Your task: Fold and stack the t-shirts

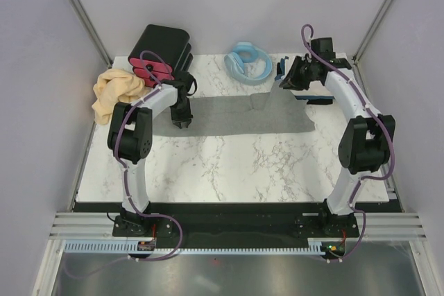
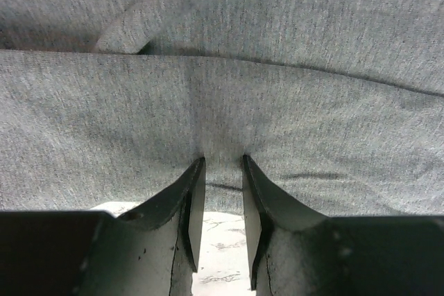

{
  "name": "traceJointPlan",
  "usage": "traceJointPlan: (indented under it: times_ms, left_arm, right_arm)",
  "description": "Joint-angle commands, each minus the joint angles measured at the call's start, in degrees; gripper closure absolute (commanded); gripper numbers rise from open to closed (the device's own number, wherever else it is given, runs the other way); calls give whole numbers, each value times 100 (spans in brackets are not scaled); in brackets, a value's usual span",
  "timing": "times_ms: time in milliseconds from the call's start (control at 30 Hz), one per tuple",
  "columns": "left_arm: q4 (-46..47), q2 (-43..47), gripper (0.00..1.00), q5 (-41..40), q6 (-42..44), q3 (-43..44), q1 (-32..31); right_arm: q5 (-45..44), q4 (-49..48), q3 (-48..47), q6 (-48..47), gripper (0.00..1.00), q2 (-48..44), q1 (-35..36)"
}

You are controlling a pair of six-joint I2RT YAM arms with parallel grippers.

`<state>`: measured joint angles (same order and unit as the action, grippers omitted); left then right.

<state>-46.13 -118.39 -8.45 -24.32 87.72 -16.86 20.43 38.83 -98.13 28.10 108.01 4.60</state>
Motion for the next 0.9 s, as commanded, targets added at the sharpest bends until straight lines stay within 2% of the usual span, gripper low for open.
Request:
traceJointPlan:
  times_ms: [0, 167, 267, 433, 533, 567, 600, 633, 733, 867]
  left_arm:
    - [201, -158, 65, -271, 32, 26, -19]
    - [218, -149, 65, -359, 41, -89, -19]
    - [201, -141, 66, -342, 50, -150, -19]
    - [192, -44, 67, -271, 23, -317, -19]
    - [87, -35, 76, -184, 93, -370, -19]
    - [34, -53, 81, -175, 120, -370, -19]
    - [-44, -44, 90, -227, 111, -387, -19]
    - [-71, -27, 93, -254, 103, -440, -19]
    - [-89, 70, 97, -245, 102, -554, -19]
    - [-177, 62, 98, -166, 129, -537, -19]
  right_arm:
    - [-249, 317, 732, -357, 75, -377, 181]
    - [-837, 502, 1383, -507, 78, -439, 392]
    - [-1066, 626, 1463, -533, 81, -290, 541]
    - [-1523, 696, 1402, -454, 82, -26, 726]
    - [-1752, 731, 1314, -481, 84, 228, 858]
    - [-1813, 740, 1279, -489, 85, 308, 928]
    - [-1979, 792, 1244, -489, 87, 361, 963]
    - [-2007, 828, 1156, -489, 90, 501, 1007]
    - [-2296, 881, 1033, -437, 100, 712, 1113]
    - [-2446, 977, 875, -367, 100, 959, 1218]
